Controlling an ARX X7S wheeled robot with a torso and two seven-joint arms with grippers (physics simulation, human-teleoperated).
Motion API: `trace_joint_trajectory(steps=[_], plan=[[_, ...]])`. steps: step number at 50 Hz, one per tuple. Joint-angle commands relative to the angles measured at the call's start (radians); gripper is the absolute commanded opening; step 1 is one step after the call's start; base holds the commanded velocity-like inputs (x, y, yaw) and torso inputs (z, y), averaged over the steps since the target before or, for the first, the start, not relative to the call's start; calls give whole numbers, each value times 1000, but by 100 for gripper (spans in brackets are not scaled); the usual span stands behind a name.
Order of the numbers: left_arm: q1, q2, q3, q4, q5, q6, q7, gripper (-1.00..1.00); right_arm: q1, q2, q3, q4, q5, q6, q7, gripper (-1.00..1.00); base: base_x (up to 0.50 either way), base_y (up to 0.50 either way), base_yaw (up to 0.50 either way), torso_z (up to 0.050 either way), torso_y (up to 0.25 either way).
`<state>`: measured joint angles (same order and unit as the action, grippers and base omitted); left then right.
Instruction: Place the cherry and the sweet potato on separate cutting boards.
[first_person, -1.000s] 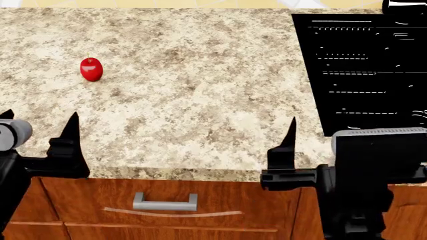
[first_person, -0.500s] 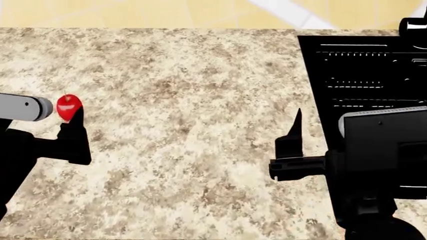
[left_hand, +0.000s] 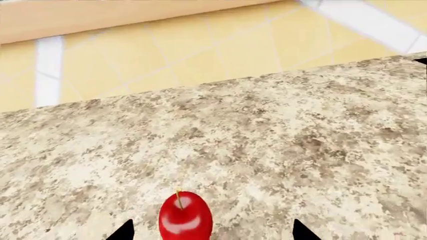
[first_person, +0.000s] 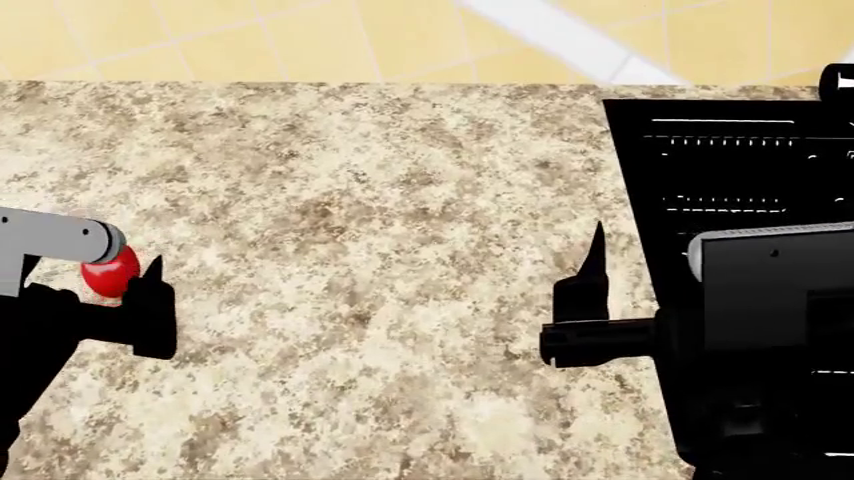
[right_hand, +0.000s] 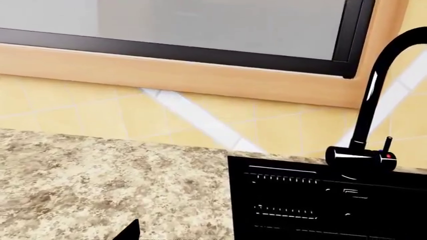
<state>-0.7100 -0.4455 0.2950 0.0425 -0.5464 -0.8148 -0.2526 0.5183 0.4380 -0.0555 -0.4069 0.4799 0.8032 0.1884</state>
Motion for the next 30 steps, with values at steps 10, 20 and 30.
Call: trace_joint_trajectory(steps=[10, 20, 30], plan=[[-86, 53, 50, -332, 73, 117, 76, 100, -30, -4, 12, -2, 10, -14, 5, 100, 0, 0, 0, 0, 0], [-149, 73, 74, -494, 112, 180, 111, 100, -55, -5, 17, 2, 13, -30, 4, 100, 0, 0, 0, 0, 0], [-230, 115, 110, -664, 159, 244, 140, 100, -68, -8, 17, 10, 12, -46, 4, 100, 0, 0, 0, 0, 0]])
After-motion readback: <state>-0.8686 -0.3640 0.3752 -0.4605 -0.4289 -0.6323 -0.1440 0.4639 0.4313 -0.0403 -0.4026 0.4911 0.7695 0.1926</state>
